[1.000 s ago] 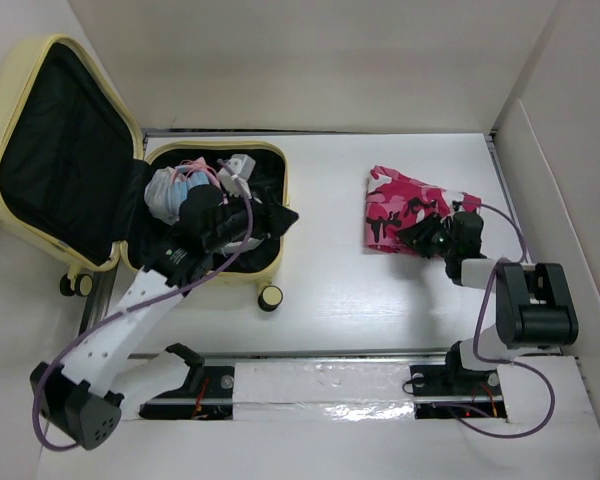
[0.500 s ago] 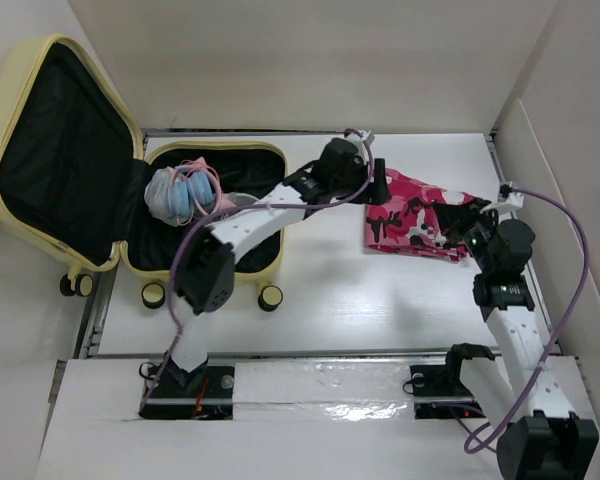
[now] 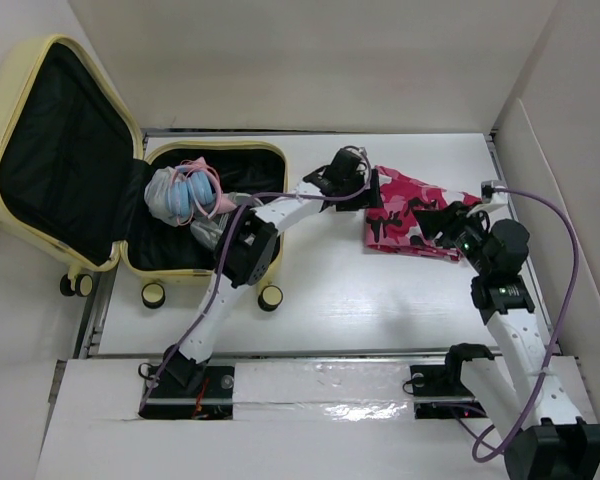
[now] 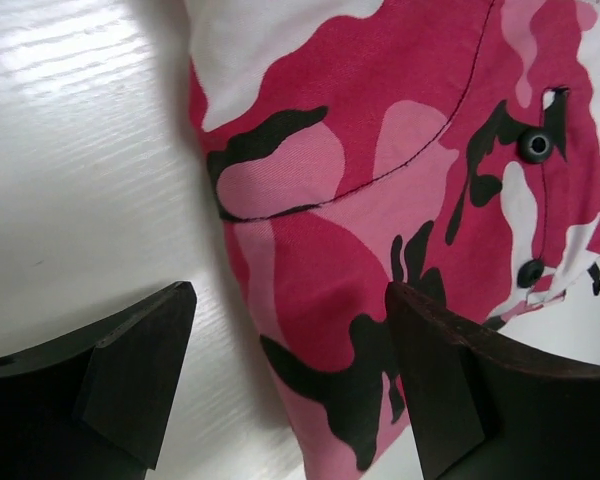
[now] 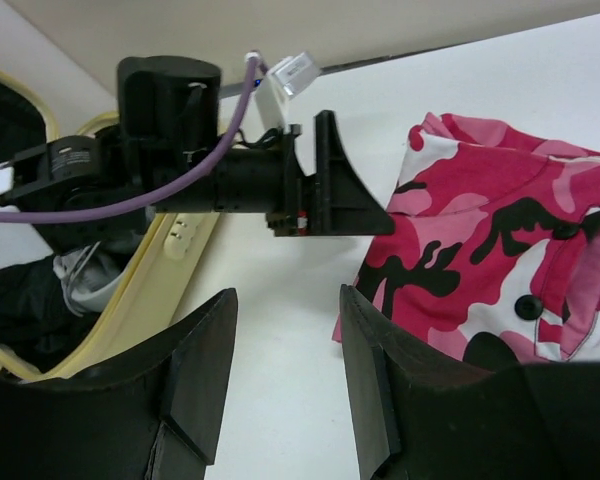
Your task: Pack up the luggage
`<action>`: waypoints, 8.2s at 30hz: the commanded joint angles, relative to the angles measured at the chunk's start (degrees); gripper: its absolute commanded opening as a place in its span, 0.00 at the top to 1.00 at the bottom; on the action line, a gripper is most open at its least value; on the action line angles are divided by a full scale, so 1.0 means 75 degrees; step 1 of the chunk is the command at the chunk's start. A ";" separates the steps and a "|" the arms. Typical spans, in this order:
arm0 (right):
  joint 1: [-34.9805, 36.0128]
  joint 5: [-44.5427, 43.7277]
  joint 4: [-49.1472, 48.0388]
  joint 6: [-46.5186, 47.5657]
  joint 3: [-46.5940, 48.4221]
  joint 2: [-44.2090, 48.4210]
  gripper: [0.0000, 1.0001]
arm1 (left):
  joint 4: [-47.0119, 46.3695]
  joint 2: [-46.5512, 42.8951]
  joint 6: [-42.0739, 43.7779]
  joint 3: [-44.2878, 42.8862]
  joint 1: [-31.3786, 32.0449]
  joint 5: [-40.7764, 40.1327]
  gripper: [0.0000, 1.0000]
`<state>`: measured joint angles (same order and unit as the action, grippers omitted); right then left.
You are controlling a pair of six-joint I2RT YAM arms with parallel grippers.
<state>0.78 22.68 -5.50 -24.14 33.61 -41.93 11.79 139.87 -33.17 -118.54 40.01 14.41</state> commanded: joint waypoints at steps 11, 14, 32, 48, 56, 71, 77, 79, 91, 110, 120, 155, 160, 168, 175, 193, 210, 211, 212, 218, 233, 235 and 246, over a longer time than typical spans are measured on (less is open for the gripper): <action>0.0143 0.0105 -0.0111 0.0196 0.0183 0.0224 0.48 | -0.0458 0.1365 -0.0733 -0.1152 0.0419 0.0350 0.52; 0.0143 0.0059 -0.0053 0.0195 0.0207 0.0282 0.48 | -0.0938 0.1331 -0.0863 -0.1081 0.0419 0.0562 0.93; 0.0283 -0.0984 0.0006 0.0183 -0.0145 0.0962 0.48 | -0.0108 -0.3796 0.0883 0.0556 -0.2168 0.1230 1.00; 0.0506 -0.1184 0.0007 0.0336 -0.0215 0.0892 0.47 | -0.2182 -0.8547 -0.0171 0.8034 -0.7068 0.1161 1.00; 0.0576 -0.1043 0.0065 0.0395 -0.0180 0.0880 0.47 | -0.1749 -0.9730 -0.0172 0.8411 -0.7374 -0.0593 1.00; 0.0647 -0.0774 0.0053 0.0430 -0.0133 0.0716 0.46 | -0.0799 -0.8595 0.0719 0.6864 -0.7374 -0.3174 1.00; 0.0647 -0.0680 -0.0017 0.0418 -0.0145 0.0599 0.45 | -0.0530 -0.8478 0.0719 0.6618 -0.7374 -0.3680 1.00; 0.0647 -0.0703 -0.0017 0.0418 -0.0145 0.0599 0.45 | -0.0622 -0.8548 0.0649 0.6920 -0.7455 -0.3995 1.00; 0.0787 -0.0692 0.0041 0.0453 -0.0110 0.0541 0.41 | -0.1010 -0.8899 0.0274 0.8118 -0.7456 -0.3106 0.44; 0.1760 -0.0833 0.0288 0.0758 0.0125 0.0599 0.91 | 0.0465 -1.3741 0.0169 0.8752 -0.7046 -0.7601 0.78; 0.1982 -0.0480 0.0428 0.0957 0.0289 0.0423 0.59 | 0.0970 -1.1832 0.0799 0.8388 -0.7045 -1.0709 0.34; 0.2357 -0.1418 0.0627 0.1063 0.0441 -0.0222 0.55 | -0.4166 -1.1289 0.7214 0.9711 -0.0789 -1.2785 1.00; 0.2357 -0.1559 0.0639 0.1074 0.0418 -0.0128 0.53 | -0.0277 -1.1525 0.3959 0.9374 0.0756 -1.1967 0.75; 0.2428 -0.1781 0.0686 0.1074 0.0441 -0.0233 0.51 | 0.2690 -1.0507 0.2502 0.7968 0.4834 -0.9776 0.41; 0.2428 -0.1898 0.0581 0.1051 0.0359 -0.0186 0.82 | 0.1831 -0.9029 0.3212 0.5530 0.5192 -1.0535 0.38; 0.2897 -0.2273 0.0522 0.1156 0.0441 -0.0468 0.89 | 0.0092 -0.8596 0.1223 0.5094 -0.7350 -0.4988 0.52; 0.3072 -0.2461 0.0651 0.1191 0.0488 -0.0221 0.87 | 0.0898 -0.5925 0.1540 0.5259 -0.8381 -0.4479 0.52; 0.3072 -0.2531 0.0674 0.1191 0.0488 -0.0210 0.87 | 0.0958 -0.5749 0.1528 0.5247 -0.8381 -0.4256 0.52; 0.3072 -0.2555 0.0698 0.1191 0.0500 -0.0221 0.87 | 0.1075 -0.5423 0.1493 0.5247 -0.8381 -0.4068 0.53; 0.3143 -0.2906 0.0709 0.1156 0.0488 0.0012 0.84 | 0.0562 -0.5511 0.1013 0.6462 -0.7702 -0.3061 0.54; 0.2909 -0.4721 0.1131 0.1028 0.0710 -0.0991 0.63 | -0.3142 -0.9390 -0.1870 1.1174 -0.7000 -0.0562 0.54; 0.2908 -0.4980 0.1225 0.1039 0.1130 -0.1414 0.57 | -0.3423 -0.9871 -0.1999 1.1468 -0.6637 -0.0761 0.55; 0.2451 -0.4559 0.1575 0.1379 0.4912 -0.6652 0.49 | -0.4231 -1.1056 -0.1965 1.3214 -0.3977 -0.2460 0.69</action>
<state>19.35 -12.01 4.78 -15.70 63.18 -86.41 -17.98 58.28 -48.71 -22.70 5.15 -7.49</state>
